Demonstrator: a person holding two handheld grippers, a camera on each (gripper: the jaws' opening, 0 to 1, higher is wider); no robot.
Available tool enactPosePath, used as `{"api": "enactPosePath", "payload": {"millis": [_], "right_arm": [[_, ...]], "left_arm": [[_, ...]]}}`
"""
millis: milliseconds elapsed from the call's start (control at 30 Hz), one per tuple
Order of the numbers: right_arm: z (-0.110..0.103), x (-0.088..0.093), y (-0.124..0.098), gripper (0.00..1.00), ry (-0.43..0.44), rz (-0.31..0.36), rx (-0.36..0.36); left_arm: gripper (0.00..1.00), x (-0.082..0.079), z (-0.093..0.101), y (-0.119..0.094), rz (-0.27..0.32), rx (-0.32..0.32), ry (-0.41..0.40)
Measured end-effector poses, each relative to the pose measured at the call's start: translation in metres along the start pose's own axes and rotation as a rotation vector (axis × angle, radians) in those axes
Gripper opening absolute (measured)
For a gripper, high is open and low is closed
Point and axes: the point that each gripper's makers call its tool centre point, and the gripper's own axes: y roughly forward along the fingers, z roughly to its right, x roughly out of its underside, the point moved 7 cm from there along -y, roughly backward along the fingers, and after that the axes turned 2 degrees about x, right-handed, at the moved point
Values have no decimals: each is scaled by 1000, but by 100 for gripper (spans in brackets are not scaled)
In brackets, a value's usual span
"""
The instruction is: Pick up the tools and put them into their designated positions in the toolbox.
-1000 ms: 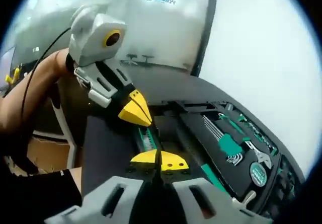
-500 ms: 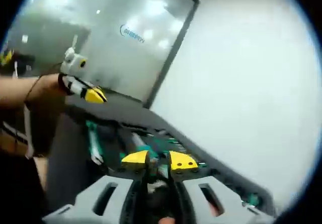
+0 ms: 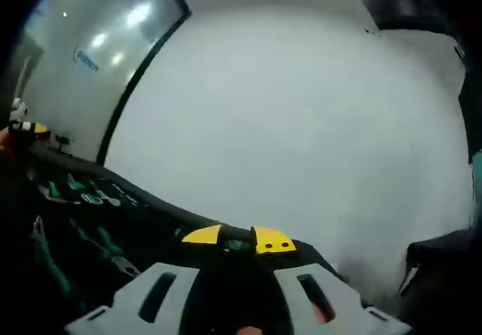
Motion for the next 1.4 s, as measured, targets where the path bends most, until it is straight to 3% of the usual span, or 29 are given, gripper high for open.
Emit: {"api": "enactPosePath", "payload": {"millis": [33, 67, 100, 167, 200, 300, 667, 867, 1033, 1400], "right_arm": [[1, -3, -1, 12, 65, -39, -29], [4, -10, 0, 12, 167, 45, -15], [5, -12, 0, 12, 209, 85, -31], [1, 0, -2, 12, 178, -13, -39], [-1, 2, -2, 12, 174, -24, -53], [-4, 0, 0, 12, 155, -5, -68], [-5, 5, 6, 12, 154, -45, -105], [-4, 6, 6, 12, 165, -54, -104], [-6, 7, 7, 12, 164, -60, -116], [-4, 8, 7, 12, 172, -62, -100]], "left_arm": [[16, 5, 3, 1, -33, 3, 37], [16, 6, 4, 2, -44, 4, 48], [16, 10, 8, 4, -71, 16, 78], [16, 16, 12, 6, -110, 32, 113], [16, 17, 12, 6, -118, 32, 118], [16, 21, 16, 6, -144, 26, 144], [16, 20, 18, 2, -128, 5, 151], [16, 27, 21, 4, -179, 24, 161], [16, 24, 19, 3, -155, 0, 170], [16, 25, 16, 3, -167, 23, 186]]}}
